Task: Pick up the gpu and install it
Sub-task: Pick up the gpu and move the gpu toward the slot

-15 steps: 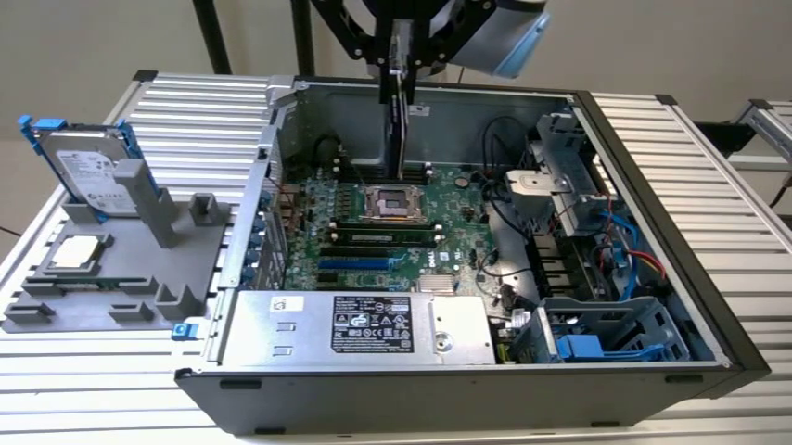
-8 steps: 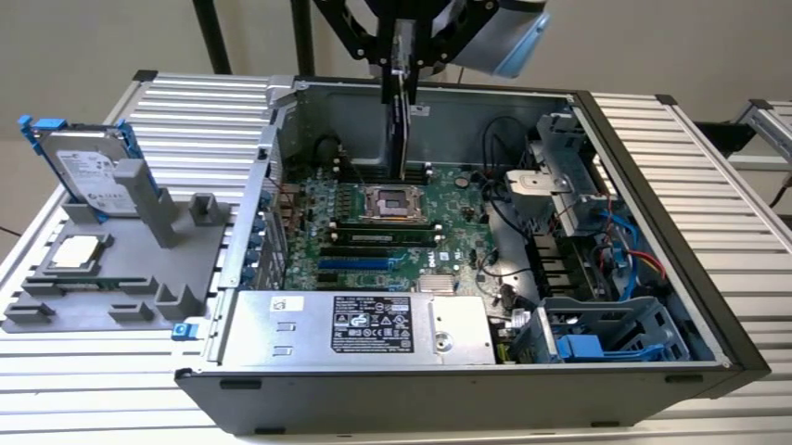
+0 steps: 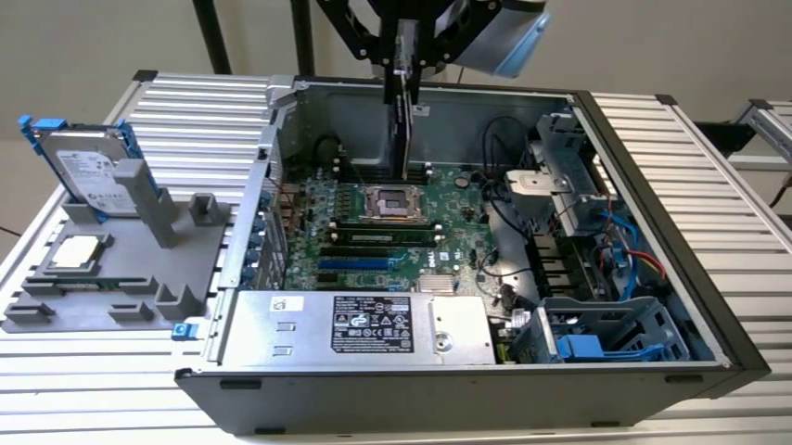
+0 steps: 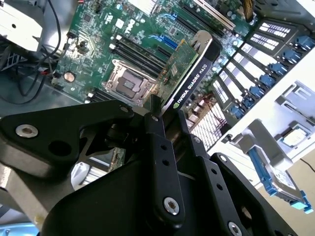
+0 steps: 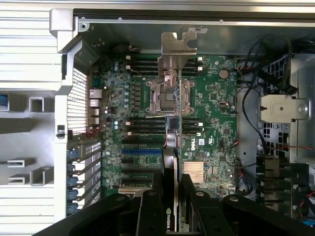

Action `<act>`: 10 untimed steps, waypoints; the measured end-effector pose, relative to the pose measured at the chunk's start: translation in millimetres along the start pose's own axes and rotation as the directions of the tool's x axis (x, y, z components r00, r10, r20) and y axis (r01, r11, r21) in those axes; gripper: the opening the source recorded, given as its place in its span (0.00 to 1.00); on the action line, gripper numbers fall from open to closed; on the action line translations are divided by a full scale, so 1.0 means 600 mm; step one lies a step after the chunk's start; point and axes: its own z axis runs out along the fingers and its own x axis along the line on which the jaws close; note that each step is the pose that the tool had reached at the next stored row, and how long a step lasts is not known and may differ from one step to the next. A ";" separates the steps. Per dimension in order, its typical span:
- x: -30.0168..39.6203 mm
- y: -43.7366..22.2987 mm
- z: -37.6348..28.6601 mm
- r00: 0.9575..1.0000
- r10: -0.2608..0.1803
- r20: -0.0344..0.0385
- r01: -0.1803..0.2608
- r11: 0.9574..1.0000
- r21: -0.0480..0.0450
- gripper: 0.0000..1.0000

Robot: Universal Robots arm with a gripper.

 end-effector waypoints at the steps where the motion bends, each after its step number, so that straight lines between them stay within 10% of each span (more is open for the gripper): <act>1: 0.000 0.000 0.000 1.000 0.000 0.000 0.000 1.000 0.000 0.00; 10: -0.004 0.000 0.000 1.000 0.000 0.000 0.000 1.000 0.000 0.00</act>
